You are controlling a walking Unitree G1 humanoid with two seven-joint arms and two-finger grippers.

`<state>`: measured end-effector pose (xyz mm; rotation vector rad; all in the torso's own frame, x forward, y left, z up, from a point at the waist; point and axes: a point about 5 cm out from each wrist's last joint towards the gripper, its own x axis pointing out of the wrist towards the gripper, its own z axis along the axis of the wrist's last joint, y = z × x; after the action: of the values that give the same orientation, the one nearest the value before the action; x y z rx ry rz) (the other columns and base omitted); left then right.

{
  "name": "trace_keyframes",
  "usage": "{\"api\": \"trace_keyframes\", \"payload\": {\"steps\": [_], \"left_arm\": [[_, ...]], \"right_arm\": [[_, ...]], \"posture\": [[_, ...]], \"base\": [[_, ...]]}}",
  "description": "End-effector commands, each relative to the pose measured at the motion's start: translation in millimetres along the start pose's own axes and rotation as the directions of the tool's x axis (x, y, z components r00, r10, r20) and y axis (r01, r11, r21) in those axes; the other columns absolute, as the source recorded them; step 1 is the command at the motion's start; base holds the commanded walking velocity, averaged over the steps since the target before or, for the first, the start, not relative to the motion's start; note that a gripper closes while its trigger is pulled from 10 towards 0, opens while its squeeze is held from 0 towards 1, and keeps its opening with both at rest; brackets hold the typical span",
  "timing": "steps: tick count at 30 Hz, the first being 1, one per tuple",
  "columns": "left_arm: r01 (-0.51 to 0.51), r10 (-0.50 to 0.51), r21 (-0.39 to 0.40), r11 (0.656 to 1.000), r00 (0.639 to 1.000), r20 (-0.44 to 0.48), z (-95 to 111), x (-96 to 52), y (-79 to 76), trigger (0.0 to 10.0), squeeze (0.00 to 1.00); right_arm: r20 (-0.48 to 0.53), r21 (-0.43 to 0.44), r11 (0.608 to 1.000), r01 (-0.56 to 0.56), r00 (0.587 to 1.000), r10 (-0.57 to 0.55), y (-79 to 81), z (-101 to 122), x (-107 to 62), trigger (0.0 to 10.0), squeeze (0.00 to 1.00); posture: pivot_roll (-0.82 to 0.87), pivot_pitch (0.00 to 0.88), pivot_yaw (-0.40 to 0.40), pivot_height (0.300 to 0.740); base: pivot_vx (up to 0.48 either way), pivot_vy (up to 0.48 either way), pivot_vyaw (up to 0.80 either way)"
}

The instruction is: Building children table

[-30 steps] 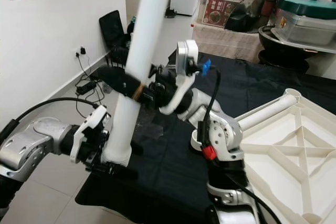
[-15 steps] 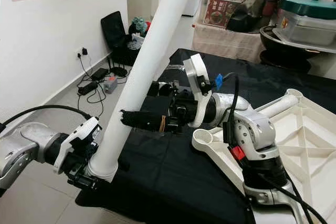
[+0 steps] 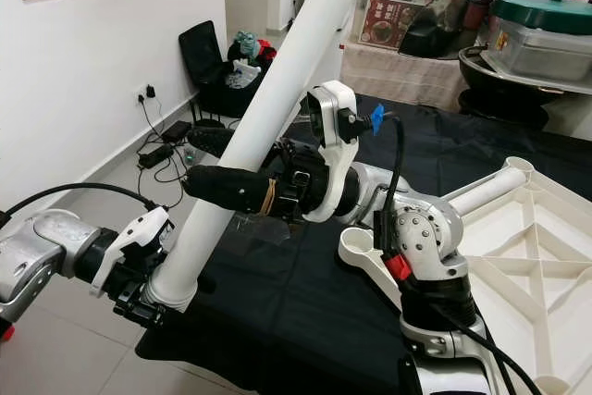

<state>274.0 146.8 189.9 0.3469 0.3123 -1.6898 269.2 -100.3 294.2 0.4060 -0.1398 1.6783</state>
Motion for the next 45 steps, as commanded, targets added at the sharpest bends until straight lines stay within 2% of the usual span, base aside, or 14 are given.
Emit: {"api": "trace_keyframes", "payload": {"steps": [1, 16, 18, 20, 22, 23, 24, 25, 28, 29, 35, 36, 38, 45], "left_arm": [[-0.001, 0.001, 0.007, 1.000, 1.000, -0.015, 2.9, -1.9, 1.7, 10.0, 0.00], [0.020, -0.020, 0.054, 0.998, 1.000, -0.005, 6.9, 7.5, 8.9, 10.0, 0.00], [0.024, -0.024, 0.055, 0.998, 1.000, -0.001, 6.6, 9.3, 8.8, 10.0, 0.00], [0.024, -0.024, 0.055, 0.998, 1.000, -0.001, 6.6, 9.3, 8.8, 10.0, 0.00], [0.027, -0.027, 0.055, 0.998, 1.000, 0.000, 6.3, 10.3, 8.5, 10.0, 0.00], [0.031, -0.031, 0.056, 0.998, 1.000, 0.002, 6.2, 11.5, 8.4, 10.0, 0.00], [0.031, -0.031, 0.056, 0.998, 1.000, 0.002, 6.2, 11.5, 8.4, 10.0, 0.00], [0.033, -0.034, 0.056, 0.998, 0.999, 0.003, 6.2, 12.3, 8.4, 10.0, 0.00], [0.033, -0.034, 0.056, 0.998, 0.999, 0.003, 6.2, 12.3, 8.4, 10.0, 0.00], [0.037, -0.037, 0.056, 0.998, 0.999, 0.003, 5.6, 13.1, 8.2, 10.0, 0.00], [0.037, -0.037, 0.056, 0.998, 0.999, 0.003, 5.6, 13.1, 8.2, 10.0, 0.00], [0.039, -0.039, 0.056, 0.998, 0.999, 0.000, 4.7, 13.1, 7.9, 10.0, 0.00], [0.041, -0.041, 0.054, 0.998, 0.999, -0.006, 3.4, 12.3, 7.6, 10.0, 0.00], [0.043, -0.043, 0.050, 0.998, 0.999, -0.016, 1.9, 10.8, 7.1, 10.0, 0.00]], "right_arm": [[-0.012, -0.015, 0.999, -0.042, 0.999, 0.041, 6.8, -2.1, 4.5, 10.0, 1.00], [0.050, 0.057, 0.998, 0.033, 0.998, -0.036, -1.0, -13.8, 19.2, 9.3, 1.00], [0.066, 0.050, 0.997, 0.066, 0.995, -0.069, -4.0, -14.8, 20.4, 6.4, 1.00], [0.066, 0.050, 0.997, 0.066, 0.995, -0.069, -4.0, -14.8, 20.4, 6.4, 1.00], [0.079, 0.038, 0.995, 0.097, 0.992, -0.100, -7.3, -14.2, 20.3, 3.9, 1.00], [0.094, 0.019, 0.990, 0.137, 0.986, -0.138, -11.4, -13.6, 20.1, 1.3, 1.00], [0.094, 0.019, 0.990, 0.137, 0.986, -0.138, -11.4, -13.6, 20.1, 1.3, 1.00], [0.105, 0.009, 0.986, 0.166, 0.981, -0.166, -14.7, -13.4, 19.7, 0.0, 0.80], [0.105, 0.009, 0.986, 0.166, 0.981, -0.166, -14.7, -13.4, 19.7, 0.0, 0.80], [0.108, 0.005, 0.984, 0.178, 0.978, -0.177, -16.1, -13.8, 19.4, 0.0, 0.37], [0.108, 0.005, 0.984, 0.178, 0.978, -0.177, -16.1, -13.8, 19.4, 0.0, 0.37], [0.102, 0.001, 0.985, 0.170, 0.980, -0.169, -14.8, -15.3, 18.5, 0.0, 0.08], [0.085, 0.014, 0.992, 0.129, 0.988, -0.129, -9.3, -17.5, 17.0, 0.0, 0.00], [0.063, 0.035, 0.997, 0.066, 0.996, -0.068, -0.1, -20.0, 14.3, 0.0, 0.00]], "posture": [[0.08, 0.000, -0.027, 0.740], [0.08, 0.000, -0.032, 0.740], [0.08, 0.000, -0.032, 0.740], [0.08, 0.000, -0.032, 0.740], [0.07, 0.000, -0.031, 0.740], [0.07, 0.000, -0.031, 0.740], [0.07, 0.000, -0.031, 0.740], [0.07, 0.000, -0.031, 0.740], [0.07, 0.000, -0.031, 0.740], [0.07, 0.000, -0.031, 0.740], [0.07, 0.000, -0.031, 0.740], [0.07, 0.000, -0.032, 0.740], [0.07, 0.000, -0.031, 0.740], [0.07, 0.000, -0.030, 0.740]], "base": [[0.000, 0.000, 0.00], [0.000, 0.000, 0.00], [0.000, 0.000, 0.00], [0.000, 0.000, 0.00], [0.000, 0.000, 0.00], [0.000, 0.000, 0.00], [0.000, 0.000, 0.00], [0.000, 0.000, 0.00], [0.000, 0.000, 0.00], [0.000, 0.000, 0.00], [0.000, 0.000, 0.00], [0.000, 0.000, 0.00], [0.000, 0.000, 0.00], [0.000, 0.000, 0.00]]}}
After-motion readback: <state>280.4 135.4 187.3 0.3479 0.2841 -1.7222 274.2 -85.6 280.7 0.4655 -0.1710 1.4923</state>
